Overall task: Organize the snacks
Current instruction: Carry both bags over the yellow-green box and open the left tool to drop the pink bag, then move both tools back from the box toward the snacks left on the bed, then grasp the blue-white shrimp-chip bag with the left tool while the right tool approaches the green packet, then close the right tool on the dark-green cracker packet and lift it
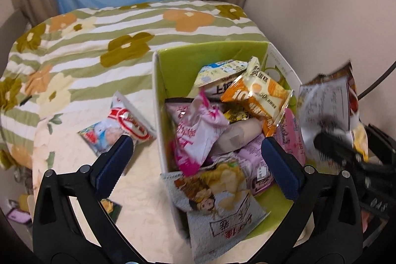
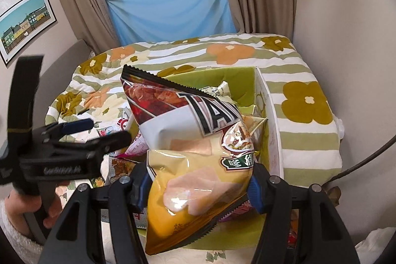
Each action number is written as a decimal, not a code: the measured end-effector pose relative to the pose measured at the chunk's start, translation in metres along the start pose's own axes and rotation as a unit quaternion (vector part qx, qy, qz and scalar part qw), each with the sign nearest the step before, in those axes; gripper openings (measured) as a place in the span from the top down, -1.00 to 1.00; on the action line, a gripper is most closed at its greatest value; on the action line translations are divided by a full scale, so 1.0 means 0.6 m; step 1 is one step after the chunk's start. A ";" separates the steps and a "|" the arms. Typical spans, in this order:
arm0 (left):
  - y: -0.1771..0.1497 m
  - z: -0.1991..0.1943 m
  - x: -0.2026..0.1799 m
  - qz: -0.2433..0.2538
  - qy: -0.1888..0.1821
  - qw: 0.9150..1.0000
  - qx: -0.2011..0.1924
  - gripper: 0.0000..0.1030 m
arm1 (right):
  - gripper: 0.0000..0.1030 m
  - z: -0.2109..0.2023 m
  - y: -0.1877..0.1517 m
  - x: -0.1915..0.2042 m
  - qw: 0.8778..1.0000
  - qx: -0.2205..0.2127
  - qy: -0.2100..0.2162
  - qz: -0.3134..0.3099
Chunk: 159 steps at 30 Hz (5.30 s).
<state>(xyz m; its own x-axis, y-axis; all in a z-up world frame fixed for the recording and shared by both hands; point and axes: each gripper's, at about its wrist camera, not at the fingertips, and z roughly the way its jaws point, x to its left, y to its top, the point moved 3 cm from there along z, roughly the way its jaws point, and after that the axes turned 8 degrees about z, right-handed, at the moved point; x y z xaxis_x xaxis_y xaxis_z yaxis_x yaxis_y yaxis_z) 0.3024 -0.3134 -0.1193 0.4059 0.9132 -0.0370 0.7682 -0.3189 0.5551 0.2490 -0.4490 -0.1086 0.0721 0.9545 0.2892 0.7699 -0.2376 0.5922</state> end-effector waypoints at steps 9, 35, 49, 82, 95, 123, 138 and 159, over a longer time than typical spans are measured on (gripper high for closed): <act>-0.016 -0.023 0.034 -0.025 0.022 0.999 0.001 -0.99 | -0.83 0.035 0.013 0.010 1.000 0.010 0.012 -0.012; -0.034 -0.103 0.072 -0.001 0.019 0.999 -0.029 -0.99 | -0.85 -0.019 0.007 0.051 0.999 -0.021 -0.024 -0.027; -0.102 -0.172 0.279 -0.019 0.027 0.999 -0.038 -0.99 | -0.85 -0.045 -0.012 0.190 0.998 -0.042 -0.045 0.012; -0.204 0.007 0.488 0.047 -0.080 0.993 0.079 -0.99 | -0.85 0.237 -0.243 0.456 0.988 0.092 -0.024 -0.124; -0.064 0.164 0.345 0.155 -0.136 0.974 0.093 -0.99 | -0.76 0.328 -0.288 0.422 0.970 0.123 0.043 -0.206; -0.098 0.235 0.419 0.132 -0.101 0.974 0.152 -0.22 | -0.49 0.368 -0.300 0.430 0.949 0.134 0.080 -0.276; -0.190 0.174 0.500 0.087 -0.086 0.978 0.167 -0.22 | 0.19 0.374 -0.294 0.442 0.946 0.123 0.073 -0.290; -0.222 0.048 0.494 0.047 -0.118 0.985 0.119 -0.11 | 0.20 0.298 -0.234 0.437 0.982 0.079 -0.015 -0.172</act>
<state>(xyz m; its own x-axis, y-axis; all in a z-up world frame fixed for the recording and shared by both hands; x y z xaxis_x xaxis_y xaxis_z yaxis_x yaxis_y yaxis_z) 0.3348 -0.0074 -0.2283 0.5627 0.8012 -0.2035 0.8047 -0.4745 0.3567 0.2731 -0.1330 -0.2506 -0.1930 0.9789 0.0678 0.8403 0.1292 0.5264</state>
